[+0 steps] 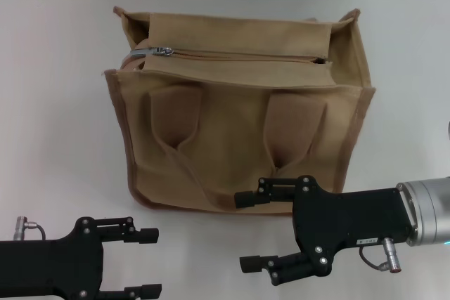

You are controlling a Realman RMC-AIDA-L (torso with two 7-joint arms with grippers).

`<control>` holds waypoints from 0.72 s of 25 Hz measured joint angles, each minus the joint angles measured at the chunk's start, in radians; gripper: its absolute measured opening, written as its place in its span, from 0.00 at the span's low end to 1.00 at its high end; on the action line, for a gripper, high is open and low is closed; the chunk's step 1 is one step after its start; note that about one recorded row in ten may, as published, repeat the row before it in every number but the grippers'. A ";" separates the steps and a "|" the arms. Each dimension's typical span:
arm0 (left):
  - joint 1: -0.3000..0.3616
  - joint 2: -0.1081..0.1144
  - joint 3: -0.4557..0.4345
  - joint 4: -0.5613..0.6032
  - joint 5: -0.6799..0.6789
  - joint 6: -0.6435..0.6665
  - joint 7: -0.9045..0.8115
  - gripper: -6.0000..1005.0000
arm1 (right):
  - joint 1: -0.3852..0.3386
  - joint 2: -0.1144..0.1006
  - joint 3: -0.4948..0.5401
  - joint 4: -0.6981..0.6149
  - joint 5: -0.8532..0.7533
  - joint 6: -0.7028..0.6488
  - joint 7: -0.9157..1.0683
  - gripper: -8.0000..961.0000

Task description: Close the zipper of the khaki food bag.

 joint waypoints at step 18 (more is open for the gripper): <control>0.027 -0.028 -0.333 -0.014 -0.016 0.018 0.063 0.68 | 0.000 0.001 -0.001 0.018 0.017 -0.012 -0.008 0.83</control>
